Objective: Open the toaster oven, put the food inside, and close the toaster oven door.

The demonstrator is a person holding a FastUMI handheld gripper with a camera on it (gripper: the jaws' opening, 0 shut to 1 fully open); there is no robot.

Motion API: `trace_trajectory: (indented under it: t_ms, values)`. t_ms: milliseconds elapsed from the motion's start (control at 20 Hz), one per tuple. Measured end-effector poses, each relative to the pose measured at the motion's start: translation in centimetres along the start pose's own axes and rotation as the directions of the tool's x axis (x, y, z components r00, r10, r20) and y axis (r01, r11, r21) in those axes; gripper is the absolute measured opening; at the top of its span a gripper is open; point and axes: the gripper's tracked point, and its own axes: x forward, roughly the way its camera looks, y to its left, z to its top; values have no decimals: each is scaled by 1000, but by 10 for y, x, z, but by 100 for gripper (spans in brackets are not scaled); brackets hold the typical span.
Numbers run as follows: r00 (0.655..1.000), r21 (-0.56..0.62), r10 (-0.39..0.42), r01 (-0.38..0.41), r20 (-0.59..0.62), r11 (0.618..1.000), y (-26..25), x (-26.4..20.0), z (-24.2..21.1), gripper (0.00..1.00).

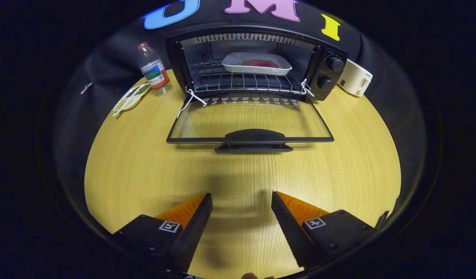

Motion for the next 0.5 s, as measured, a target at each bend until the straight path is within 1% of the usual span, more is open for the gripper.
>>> trace_trajectory:
  t_ms: [200, 350, 500]
  values:
    - [999, 6, -33, 33, -7, 999, -5, 21, 12, 100]
    - [1000, 59, -24, 24, 8, 998, -1, 31, 25, 100]
    - [999, 72, -39, 37, 26, 997, -5, 39, 38, 100]
